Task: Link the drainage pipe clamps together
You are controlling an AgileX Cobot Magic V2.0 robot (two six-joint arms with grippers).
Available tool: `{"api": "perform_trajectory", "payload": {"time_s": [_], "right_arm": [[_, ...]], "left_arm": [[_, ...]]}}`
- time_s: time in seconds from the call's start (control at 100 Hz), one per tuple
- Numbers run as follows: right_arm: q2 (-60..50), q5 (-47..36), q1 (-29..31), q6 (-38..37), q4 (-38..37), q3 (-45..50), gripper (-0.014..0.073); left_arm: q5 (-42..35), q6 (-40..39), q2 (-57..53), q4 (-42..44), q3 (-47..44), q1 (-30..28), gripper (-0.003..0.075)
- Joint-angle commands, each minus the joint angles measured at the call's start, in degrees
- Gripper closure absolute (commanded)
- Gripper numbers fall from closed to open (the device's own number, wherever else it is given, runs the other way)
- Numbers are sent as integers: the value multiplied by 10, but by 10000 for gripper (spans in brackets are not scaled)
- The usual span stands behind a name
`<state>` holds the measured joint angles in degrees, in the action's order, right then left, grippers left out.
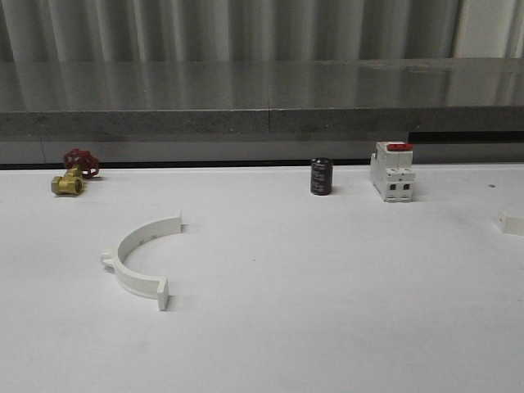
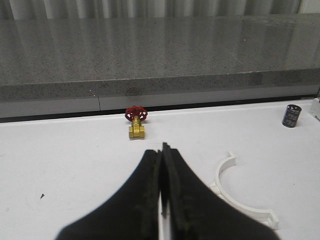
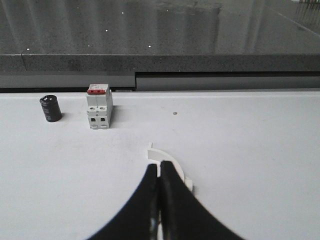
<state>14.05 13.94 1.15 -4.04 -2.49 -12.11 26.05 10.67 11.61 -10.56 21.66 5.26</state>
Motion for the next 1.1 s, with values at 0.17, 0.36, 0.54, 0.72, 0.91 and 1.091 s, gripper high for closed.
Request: {"api": "perform_trajectory", "payload": {"time_s": [0.17,0.36,0.54,0.72,0.91,1.091], "right_arm": [[145,83,0,1,5,-127,658],[258,210,0,1,6,-212,658],[357,295,0,1,25,-281,652],[452,351,1,0,25,-341,464],[544,373,12,-41,25,-395,152],[625,372,41,-50,11,-430,104]], "left_arm": [[-41,1,5,-10,16,-1,741],[-41,1,5,-10,16,-1,741],[-41,1,5,-10,16,-1,741],[-41,1,5,-10,16,-1,741],[-41,1,5,-10,16,-1,741],[-41,1,5,-10,16,-1,741]]}}
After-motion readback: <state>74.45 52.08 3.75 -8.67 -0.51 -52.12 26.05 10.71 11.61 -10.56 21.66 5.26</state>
